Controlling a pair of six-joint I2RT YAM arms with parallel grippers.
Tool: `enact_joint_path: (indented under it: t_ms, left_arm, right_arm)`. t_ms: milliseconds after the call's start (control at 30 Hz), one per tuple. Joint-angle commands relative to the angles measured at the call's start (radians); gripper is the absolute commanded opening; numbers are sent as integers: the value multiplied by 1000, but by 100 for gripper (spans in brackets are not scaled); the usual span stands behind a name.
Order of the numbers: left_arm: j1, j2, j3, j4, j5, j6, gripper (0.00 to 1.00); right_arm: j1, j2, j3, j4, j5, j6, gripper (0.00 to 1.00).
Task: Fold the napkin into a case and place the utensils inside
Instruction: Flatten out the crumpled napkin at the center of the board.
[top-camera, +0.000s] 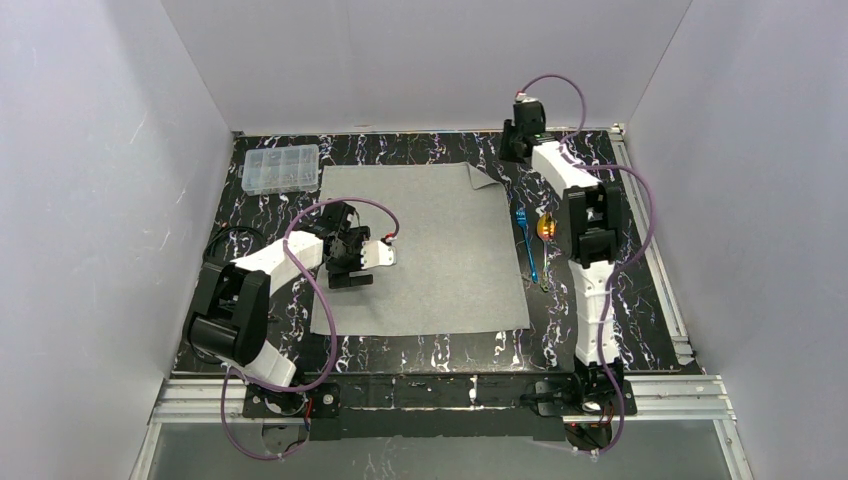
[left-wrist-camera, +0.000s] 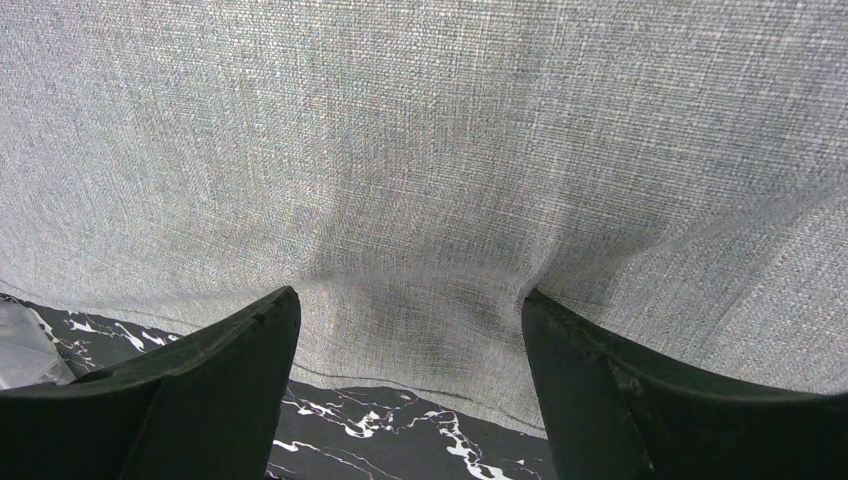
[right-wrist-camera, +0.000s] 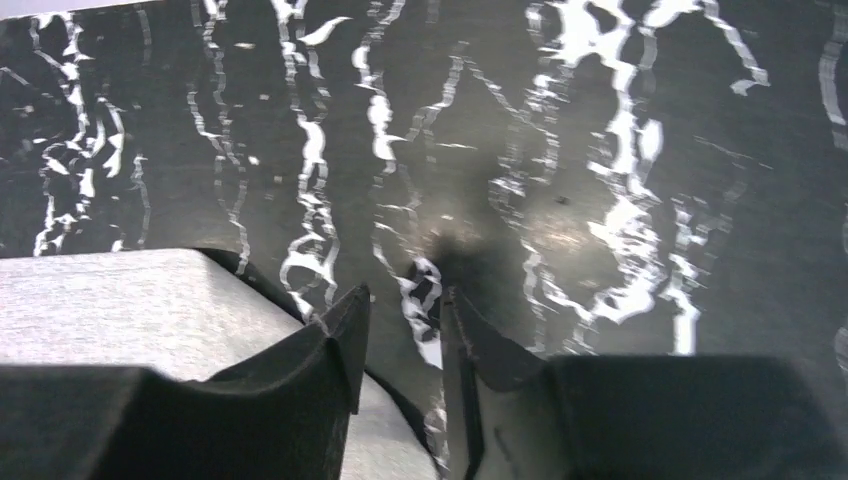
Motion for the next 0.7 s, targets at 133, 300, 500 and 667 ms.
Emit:
enact_joint_path:
  t_ms: [133, 300, 500, 667]
  left_arm:
    - [11, 25, -29, -17, -56, 22, 78]
    - [10, 27, -20, -17, -55, 21, 78]
    - [10, 21, -20, -13, -52, 19, 78]
    - [9, 19, -24, -10, -49, 23, 78]
  right_arm:
    - [71, -296, -350, 114, -24, -19, 8]
    - [97, -390, -615, 240, -92, 64, 1]
    - [105, -346, -633, 304, -215, 77, 1]
    - [104, -248, -530, 303, -200, 90, 1]
